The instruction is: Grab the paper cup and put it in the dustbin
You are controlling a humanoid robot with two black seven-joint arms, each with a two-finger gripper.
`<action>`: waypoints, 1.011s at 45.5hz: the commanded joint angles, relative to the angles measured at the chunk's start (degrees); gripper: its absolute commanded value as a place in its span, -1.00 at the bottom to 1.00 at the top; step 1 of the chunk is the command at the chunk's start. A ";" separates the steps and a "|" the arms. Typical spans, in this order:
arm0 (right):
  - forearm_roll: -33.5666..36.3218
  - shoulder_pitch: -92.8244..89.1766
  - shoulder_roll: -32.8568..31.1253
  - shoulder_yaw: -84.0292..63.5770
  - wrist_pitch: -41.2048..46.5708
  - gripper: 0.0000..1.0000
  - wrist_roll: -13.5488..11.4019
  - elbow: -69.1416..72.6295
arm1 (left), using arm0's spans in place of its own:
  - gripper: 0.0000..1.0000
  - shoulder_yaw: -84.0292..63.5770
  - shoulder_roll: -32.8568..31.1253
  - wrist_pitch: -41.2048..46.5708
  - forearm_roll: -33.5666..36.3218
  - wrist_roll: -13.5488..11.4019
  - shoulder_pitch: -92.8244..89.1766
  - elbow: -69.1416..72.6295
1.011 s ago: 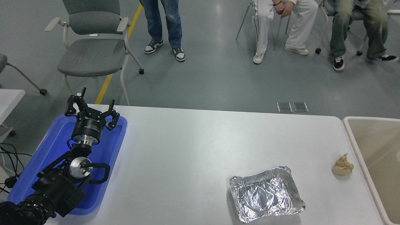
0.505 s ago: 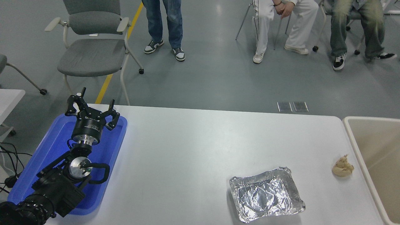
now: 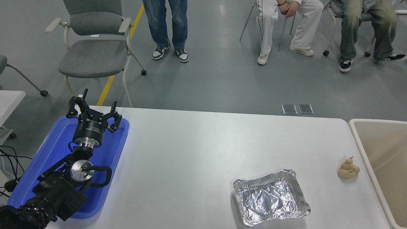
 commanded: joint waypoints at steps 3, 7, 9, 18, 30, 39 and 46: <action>0.18 -0.41 1.25 0.07 -8.13 0.86 -0.44 -0.15 | 1.00 0.00 -0.03 0.00 0.00 0.00 0.00 0.00; 0.18 -0.41 2.04 0.16 -8.92 0.88 -0.44 -0.15 | 1.00 0.00 -0.03 0.00 0.00 0.00 0.00 0.00; 0.18 -0.32 2.04 0.16 -9.01 0.89 -0.44 -0.15 | 1.00 0.00 0.06 0.00 0.00 0.00 0.00 0.00; 0.27 0.56 2.04 0.33 -9.01 0.98 -0.44 -0.06 | 1.00 0.00 -0.03 0.00 0.00 0.00 -0.09 0.00; 0.27 1.96 1.69 0.33 -9.28 0.98 -0.44 -0.15 | 1.00 0.00 -0.03 0.00 0.00 0.00 -0.09 0.00; 0.27 4.07 1.43 4.80 -9.28 0.99 -0.35 0.20 | 1.00 0.00 -0.03 0.00 0.00 0.00 -0.09 0.00; 0.27 4.25 -1.56 25.17 -8.93 1.00 -0.17 2.13 | 1.00 0.00 -0.03 -0.09 0.00 0.00 -0.09 0.00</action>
